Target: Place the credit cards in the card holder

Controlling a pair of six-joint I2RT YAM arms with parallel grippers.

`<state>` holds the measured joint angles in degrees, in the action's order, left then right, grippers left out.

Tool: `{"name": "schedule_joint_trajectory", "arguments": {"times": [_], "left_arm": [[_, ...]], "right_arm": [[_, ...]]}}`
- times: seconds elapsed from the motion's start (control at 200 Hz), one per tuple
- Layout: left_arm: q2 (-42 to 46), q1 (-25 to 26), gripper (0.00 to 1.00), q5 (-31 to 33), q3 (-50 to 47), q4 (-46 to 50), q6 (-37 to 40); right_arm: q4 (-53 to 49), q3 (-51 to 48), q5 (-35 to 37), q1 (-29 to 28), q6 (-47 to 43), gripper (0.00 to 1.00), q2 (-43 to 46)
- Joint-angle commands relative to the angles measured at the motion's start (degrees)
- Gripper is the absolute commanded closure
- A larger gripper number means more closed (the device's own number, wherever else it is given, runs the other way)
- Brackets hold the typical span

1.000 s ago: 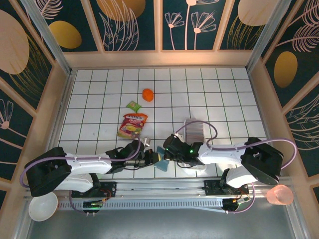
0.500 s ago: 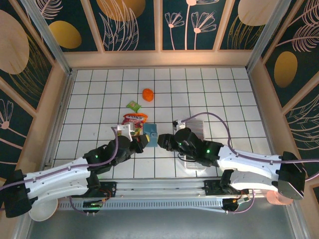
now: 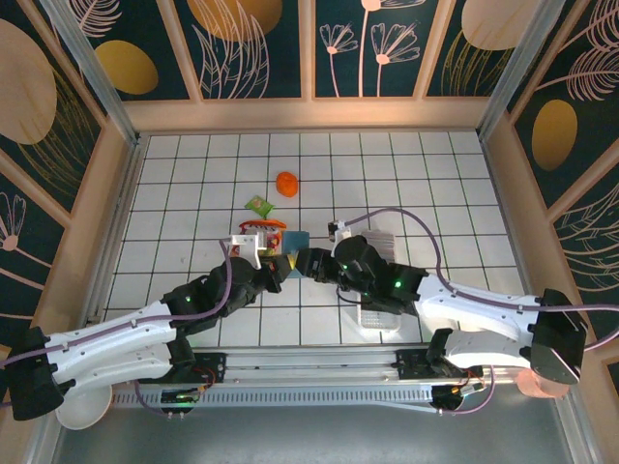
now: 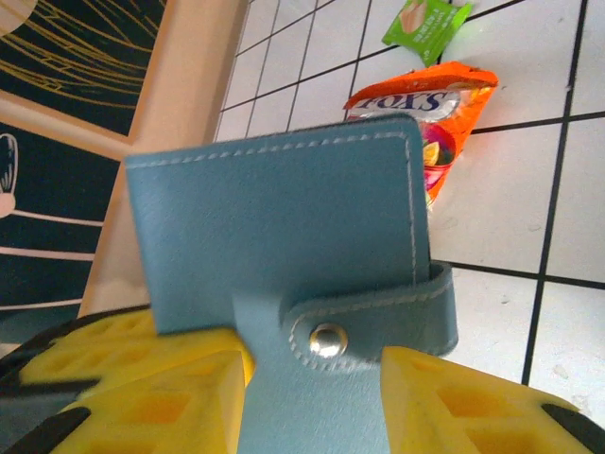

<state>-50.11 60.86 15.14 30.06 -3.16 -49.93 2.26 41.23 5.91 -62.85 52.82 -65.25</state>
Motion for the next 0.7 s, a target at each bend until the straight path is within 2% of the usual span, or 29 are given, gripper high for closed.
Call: {"name": "schedule_joint_trajectory", "arguments": {"times": [0.0, 0.295, 0.696], "left_arm": [[0.2, 0.1, 1.00, -3.0, 0.6, -3.6, 1.0], [0.7, 0.1, 1.00, -5.3, 0.2, -5.6, 1.2], [3.1, 0.1, 1.00, -2.7, -0.3, -5.2, 0.4]], "right_arm": [[-0.3, 1.6, -0.5, 0.9, -0.1, 0.57, -0.7], [-0.3, 0.9, -1.6, 2.6, 0.2, 0.51, -1.4], [-7.1, -0.1, 0.2, 3.0, 1.6, 0.75, -3.3]]}}
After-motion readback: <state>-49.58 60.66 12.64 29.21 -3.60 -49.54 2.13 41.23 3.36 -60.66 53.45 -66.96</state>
